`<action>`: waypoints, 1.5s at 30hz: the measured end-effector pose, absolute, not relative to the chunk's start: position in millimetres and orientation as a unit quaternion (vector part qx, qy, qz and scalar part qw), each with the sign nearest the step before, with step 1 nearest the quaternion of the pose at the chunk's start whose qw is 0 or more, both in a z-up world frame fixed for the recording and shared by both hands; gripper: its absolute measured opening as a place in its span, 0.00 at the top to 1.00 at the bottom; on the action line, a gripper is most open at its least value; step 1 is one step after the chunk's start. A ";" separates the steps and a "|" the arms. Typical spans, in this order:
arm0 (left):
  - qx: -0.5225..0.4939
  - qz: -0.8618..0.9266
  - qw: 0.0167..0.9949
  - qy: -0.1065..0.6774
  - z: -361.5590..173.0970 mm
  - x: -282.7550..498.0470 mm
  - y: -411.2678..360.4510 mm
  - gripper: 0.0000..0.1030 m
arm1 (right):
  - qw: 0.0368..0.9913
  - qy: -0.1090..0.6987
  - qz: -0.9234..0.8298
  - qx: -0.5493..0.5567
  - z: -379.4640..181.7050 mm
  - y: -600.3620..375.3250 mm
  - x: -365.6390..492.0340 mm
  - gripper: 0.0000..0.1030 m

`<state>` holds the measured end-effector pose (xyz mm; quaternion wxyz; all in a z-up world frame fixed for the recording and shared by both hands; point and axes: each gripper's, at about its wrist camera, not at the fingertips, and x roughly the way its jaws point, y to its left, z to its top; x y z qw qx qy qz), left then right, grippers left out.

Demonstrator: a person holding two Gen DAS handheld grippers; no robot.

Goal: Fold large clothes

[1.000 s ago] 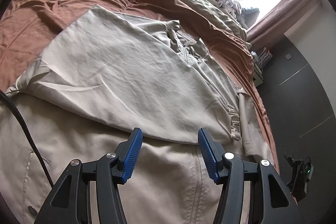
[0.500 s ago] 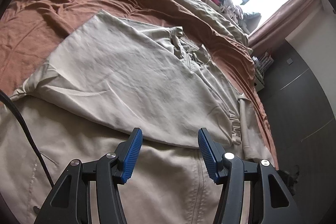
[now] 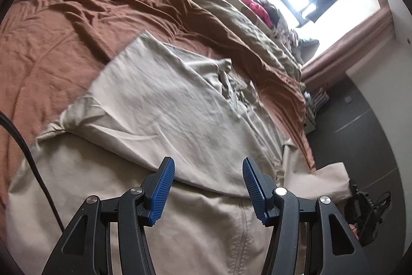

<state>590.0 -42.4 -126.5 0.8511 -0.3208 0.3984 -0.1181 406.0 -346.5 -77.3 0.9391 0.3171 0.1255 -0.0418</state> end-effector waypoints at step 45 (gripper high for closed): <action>-0.259 -0.144 0.857 0.422 -132.7 604.9 -84.7 0.45 | 0.809 0.330 -0.060 0.483 -89.3 -449.7 483.7 0.15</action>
